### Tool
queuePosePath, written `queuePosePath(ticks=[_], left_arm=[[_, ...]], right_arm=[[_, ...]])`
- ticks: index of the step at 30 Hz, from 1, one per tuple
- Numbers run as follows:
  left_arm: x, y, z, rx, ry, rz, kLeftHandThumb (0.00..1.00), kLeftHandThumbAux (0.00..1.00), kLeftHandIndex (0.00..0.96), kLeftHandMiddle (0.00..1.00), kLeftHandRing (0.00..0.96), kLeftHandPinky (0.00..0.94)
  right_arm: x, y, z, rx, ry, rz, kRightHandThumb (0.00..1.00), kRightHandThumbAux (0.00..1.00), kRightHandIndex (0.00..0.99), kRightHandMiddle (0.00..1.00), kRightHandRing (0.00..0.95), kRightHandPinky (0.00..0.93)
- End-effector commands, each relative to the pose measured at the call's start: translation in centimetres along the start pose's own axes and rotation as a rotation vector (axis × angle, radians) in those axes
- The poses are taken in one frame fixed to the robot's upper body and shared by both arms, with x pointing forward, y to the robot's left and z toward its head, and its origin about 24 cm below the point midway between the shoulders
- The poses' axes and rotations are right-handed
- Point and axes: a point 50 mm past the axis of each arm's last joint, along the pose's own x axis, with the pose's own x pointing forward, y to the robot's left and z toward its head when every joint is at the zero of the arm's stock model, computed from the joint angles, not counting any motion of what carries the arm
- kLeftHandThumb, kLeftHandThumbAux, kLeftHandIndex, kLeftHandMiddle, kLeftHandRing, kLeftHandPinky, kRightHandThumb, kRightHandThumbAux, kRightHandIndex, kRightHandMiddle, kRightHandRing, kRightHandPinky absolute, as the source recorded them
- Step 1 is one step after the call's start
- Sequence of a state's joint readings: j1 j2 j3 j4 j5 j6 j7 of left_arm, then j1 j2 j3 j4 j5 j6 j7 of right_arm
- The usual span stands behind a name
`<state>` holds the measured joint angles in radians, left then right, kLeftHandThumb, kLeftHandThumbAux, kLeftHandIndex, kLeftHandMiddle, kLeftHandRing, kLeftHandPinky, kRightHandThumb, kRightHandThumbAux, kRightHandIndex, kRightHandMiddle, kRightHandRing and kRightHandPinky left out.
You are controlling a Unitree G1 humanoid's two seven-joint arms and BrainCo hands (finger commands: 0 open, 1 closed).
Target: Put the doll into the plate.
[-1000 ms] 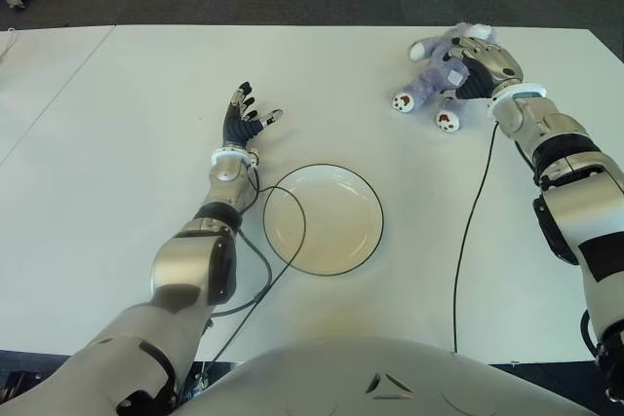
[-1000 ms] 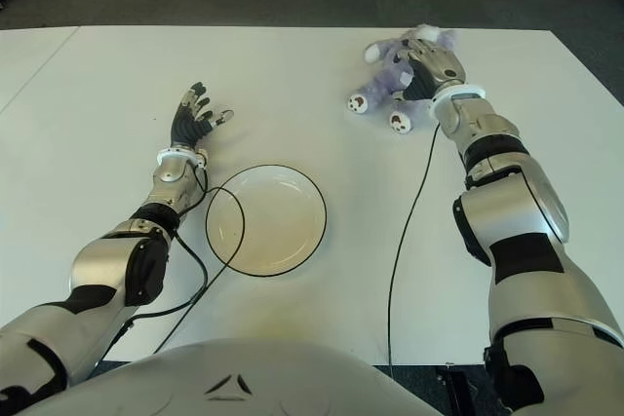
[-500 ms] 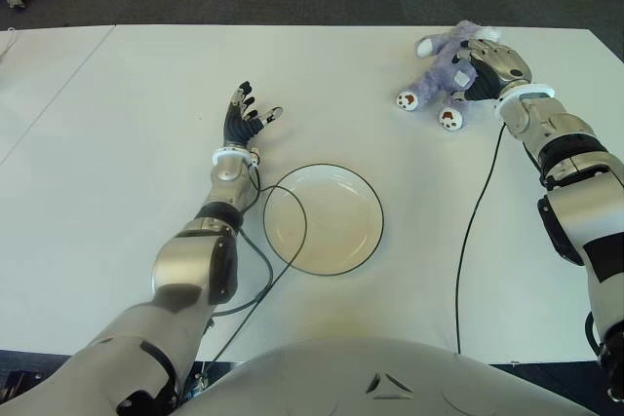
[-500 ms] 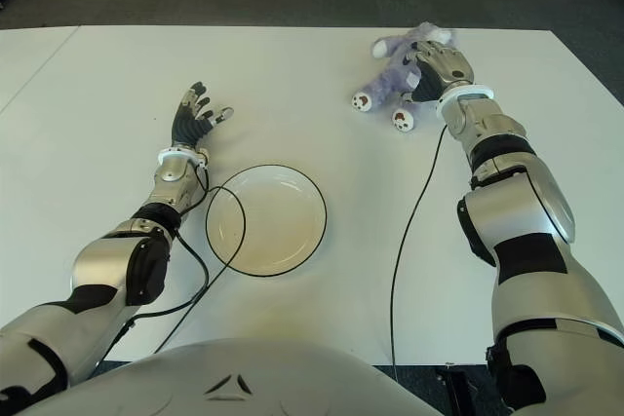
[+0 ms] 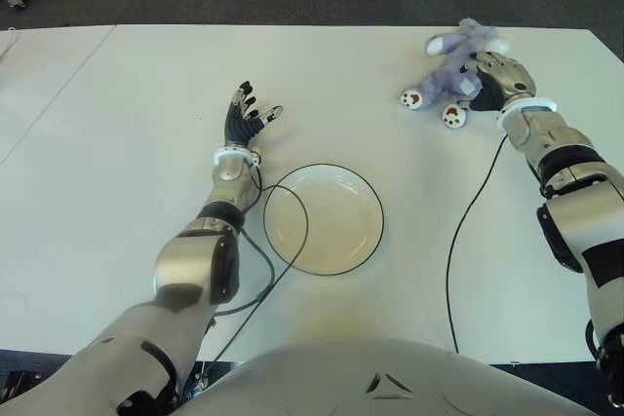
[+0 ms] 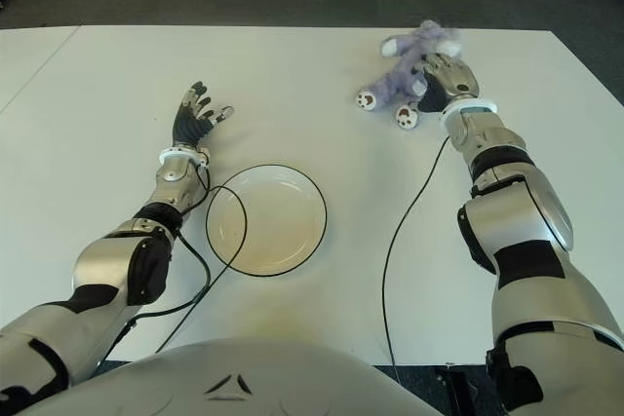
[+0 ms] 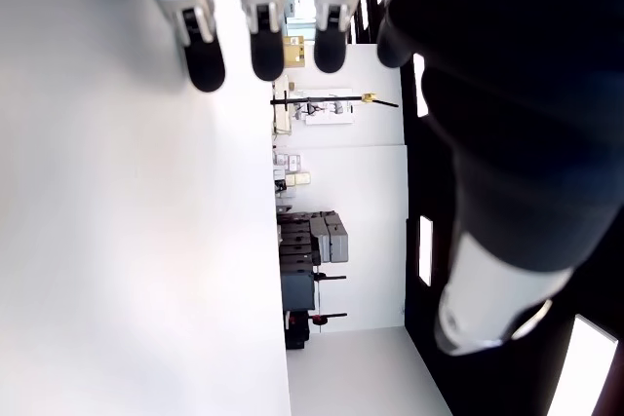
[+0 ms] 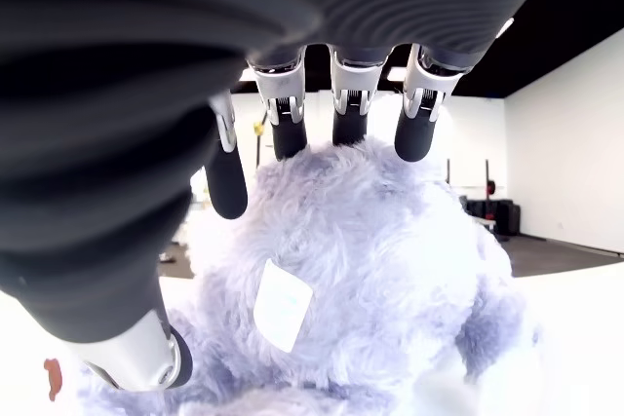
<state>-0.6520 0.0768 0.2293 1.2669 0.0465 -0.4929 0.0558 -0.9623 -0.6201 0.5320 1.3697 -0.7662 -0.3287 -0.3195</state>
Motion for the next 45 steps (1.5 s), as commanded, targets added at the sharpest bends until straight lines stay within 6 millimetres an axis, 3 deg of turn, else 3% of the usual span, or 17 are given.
queuePosePath(ticks=[1,15,22,24,28,36,45], left_arm=[[-4.2,-1.0,-7.3,-0.018,0.346,-0.011,0.000,0.794,0.057,0.082,0.092,0.136],[-4.2,-1.0,-7.2,-0.018,0.328,-0.016,0.000,0.803,0.068,0.079,0.094,0.145],[-4.2,-0.9,-7.3,-0.019,0.330,-0.017,0.000,0.800,0.060,0.073,0.088,0.134],[-4.3,-0.8,-7.3,-0.016,0.330,-0.015,0.000,0.798,0.055,0.075,0.088,0.133],[-4.3,-0.8,-7.3,-0.004,0.331,-0.017,0.000,0.801,0.059,0.082,0.094,0.142],[-4.2,-0.8,-7.3,-0.010,0.340,-0.015,0.000,0.790,0.055,0.082,0.094,0.147],[-4.2,-0.9,-7.3,-0.011,0.341,-0.012,0.000,0.782,0.057,0.087,0.096,0.142]], right_arm=[[-1.3,3.1,-0.6,0.000,0.031,0.123,0.319,0.744,0.178,0.095,0.017,0.000],[-2.6,7.0,1.8,0.134,-0.039,0.218,0.316,0.763,0.153,0.076,0.024,0.000],[-3.4,8.6,5.0,0.231,-0.199,0.243,0.332,0.796,0.169,0.072,0.032,0.036],[-3.9,9.4,6.7,0.265,-0.289,0.266,0.330,0.811,0.168,0.076,0.041,0.054],[-5.9,10.8,9.6,0.351,-0.504,0.301,0.305,0.831,0.169,0.104,0.076,0.106],[-8.8,10.7,11.5,0.522,-0.774,0.418,0.237,0.814,0.132,0.105,0.090,0.099],[-8.2,8.6,10.8,0.512,-0.850,0.440,0.286,0.809,0.106,0.076,0.076,0.105]])
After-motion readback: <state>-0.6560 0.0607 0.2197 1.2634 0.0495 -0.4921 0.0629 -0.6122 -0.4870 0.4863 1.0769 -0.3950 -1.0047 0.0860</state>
